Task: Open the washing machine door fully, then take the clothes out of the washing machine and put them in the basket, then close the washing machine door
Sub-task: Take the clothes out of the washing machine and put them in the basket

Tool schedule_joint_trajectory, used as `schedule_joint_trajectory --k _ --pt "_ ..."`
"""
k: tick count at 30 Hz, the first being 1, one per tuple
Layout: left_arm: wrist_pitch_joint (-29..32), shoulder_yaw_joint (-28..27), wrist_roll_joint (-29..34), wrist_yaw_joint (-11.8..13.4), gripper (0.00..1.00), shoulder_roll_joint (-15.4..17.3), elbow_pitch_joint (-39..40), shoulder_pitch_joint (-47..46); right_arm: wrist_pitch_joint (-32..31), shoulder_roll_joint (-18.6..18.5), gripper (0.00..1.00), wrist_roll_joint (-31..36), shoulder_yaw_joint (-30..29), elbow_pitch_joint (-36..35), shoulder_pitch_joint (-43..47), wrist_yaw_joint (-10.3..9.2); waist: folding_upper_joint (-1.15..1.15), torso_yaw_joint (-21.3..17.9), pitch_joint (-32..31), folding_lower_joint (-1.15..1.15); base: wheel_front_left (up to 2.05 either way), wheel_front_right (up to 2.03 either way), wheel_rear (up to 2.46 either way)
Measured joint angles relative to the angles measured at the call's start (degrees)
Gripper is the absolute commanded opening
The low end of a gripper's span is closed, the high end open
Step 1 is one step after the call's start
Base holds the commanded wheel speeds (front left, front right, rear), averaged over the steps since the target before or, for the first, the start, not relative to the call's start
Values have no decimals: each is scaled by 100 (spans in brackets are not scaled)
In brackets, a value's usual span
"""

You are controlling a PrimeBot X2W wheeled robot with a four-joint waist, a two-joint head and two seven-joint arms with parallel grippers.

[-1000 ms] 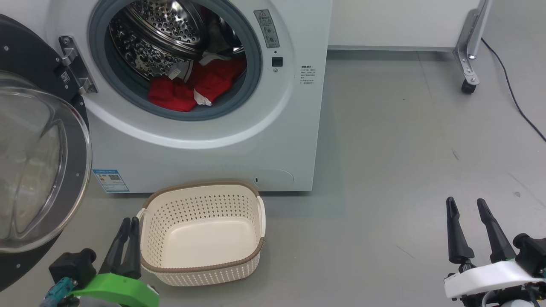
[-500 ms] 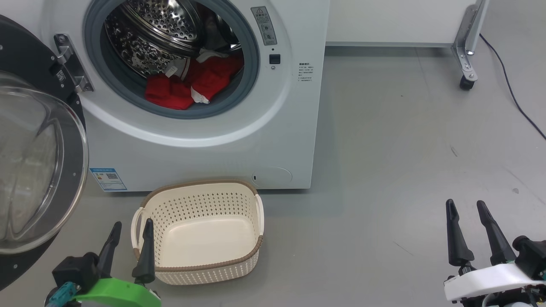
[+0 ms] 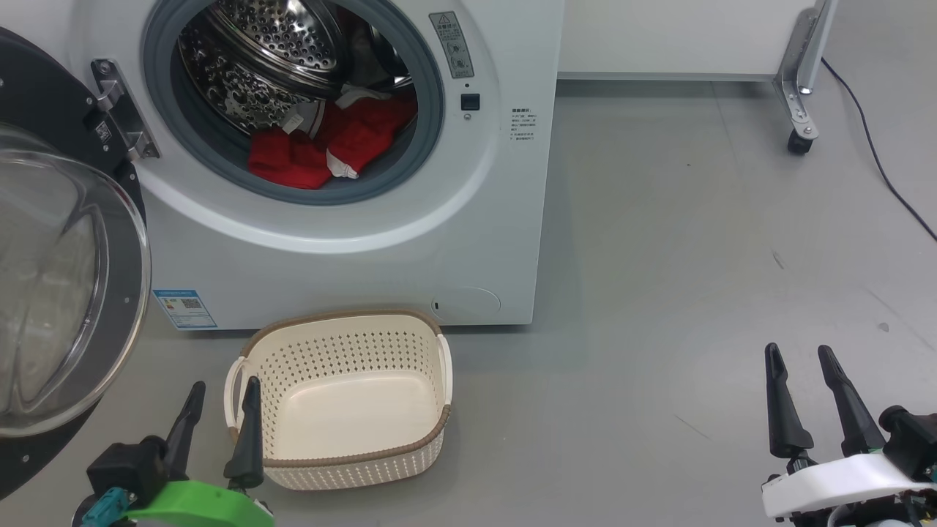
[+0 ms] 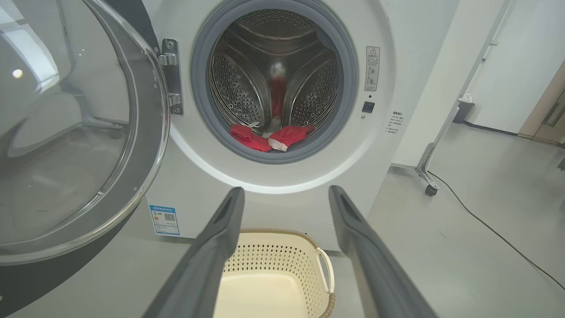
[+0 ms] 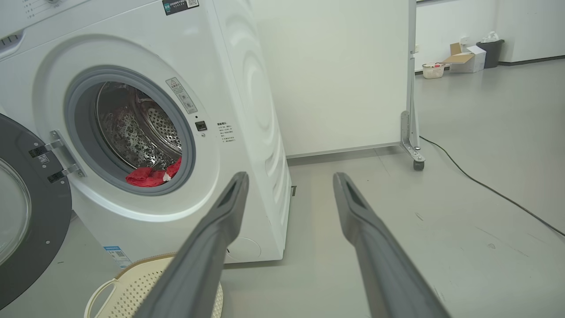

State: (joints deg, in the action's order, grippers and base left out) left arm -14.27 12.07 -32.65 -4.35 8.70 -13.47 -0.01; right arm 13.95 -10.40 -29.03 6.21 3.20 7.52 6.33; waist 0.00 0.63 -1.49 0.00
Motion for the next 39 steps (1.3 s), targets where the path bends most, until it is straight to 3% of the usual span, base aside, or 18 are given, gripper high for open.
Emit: schedule_joint_trajectory --k 39 --pt "-1 -51 267 -33 100 -33 278 71 5 9 100 42 42 7 2 2 0 -6 10 0 16 -17 0"
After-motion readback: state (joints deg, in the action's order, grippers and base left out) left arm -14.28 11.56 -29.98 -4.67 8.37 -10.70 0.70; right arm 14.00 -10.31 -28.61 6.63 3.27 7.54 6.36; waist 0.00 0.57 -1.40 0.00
